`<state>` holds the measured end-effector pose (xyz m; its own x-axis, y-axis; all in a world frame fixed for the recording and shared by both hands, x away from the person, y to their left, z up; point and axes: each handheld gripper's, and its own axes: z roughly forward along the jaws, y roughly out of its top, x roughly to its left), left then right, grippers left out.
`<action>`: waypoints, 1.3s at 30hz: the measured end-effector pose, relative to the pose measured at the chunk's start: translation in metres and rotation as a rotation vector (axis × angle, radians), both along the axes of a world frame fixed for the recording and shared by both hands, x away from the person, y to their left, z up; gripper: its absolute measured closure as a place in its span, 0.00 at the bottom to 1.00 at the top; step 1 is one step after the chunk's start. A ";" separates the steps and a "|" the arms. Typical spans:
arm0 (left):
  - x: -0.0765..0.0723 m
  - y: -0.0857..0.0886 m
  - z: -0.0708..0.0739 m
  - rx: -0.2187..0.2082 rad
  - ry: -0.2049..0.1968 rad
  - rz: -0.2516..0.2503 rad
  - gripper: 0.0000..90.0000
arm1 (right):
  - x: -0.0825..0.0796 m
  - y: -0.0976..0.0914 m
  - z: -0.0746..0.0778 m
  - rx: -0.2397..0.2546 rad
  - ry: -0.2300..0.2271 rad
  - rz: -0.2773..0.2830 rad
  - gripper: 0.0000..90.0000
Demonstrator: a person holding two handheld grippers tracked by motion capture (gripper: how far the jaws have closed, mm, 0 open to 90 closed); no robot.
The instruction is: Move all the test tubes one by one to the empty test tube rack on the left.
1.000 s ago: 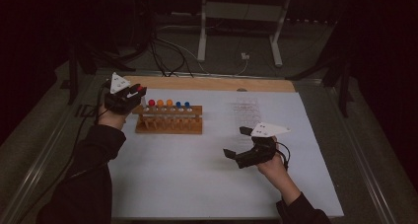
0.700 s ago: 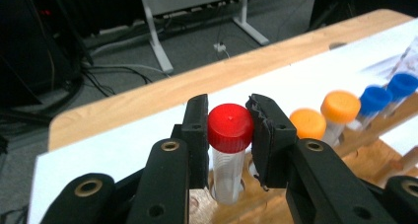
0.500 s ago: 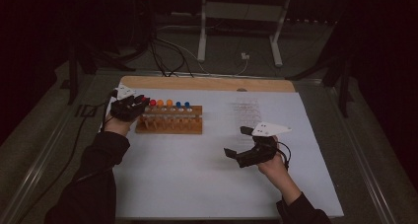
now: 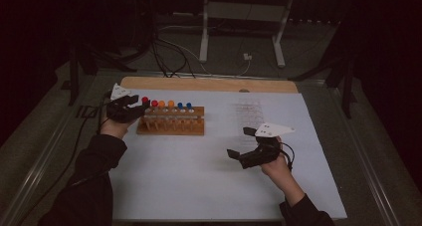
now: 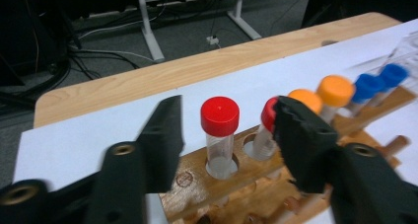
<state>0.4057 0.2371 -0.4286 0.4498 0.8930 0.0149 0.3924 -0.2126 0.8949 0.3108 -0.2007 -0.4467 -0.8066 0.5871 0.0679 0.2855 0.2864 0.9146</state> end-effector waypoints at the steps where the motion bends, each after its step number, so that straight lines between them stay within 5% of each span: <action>1: -0.004 0.001 0.004 -0.002 -0.009 -0.006 0.46 | 0.000 0.000 0.000 0.001 -0.002 0.000 0.00; 8: -0.045 0.007 0.018 -0.038 0.004 -0.130 0.15 | -0.001 -0.001 0.002 0.002 -0.008 -0.004 0.00; 18: -0.100 -0.014 -0.010 -0.101 0.047 -0.344 0.02 | -0.002 0.001 0.002 0.005 -0.014 0.005 0.00; 26: -0.129 -0.029 -0.037 -0.089 0.026 -0.425 0.02 | -0.001 0.001 0.002 0.006 -0.016 0.004 0.00; 35: -0.148 -0.040 -0.073 -0.066 0.019 -0.437 0.02 | -0.003 0.001 0.001 0.002 -0.019 0.006 0.00; 39: -0.148 -0.043 -0.078 -0.051 0.014 -0.445 0.02 | -0.002 0.002 0.000 -0.001 -0.022 0.008 0.00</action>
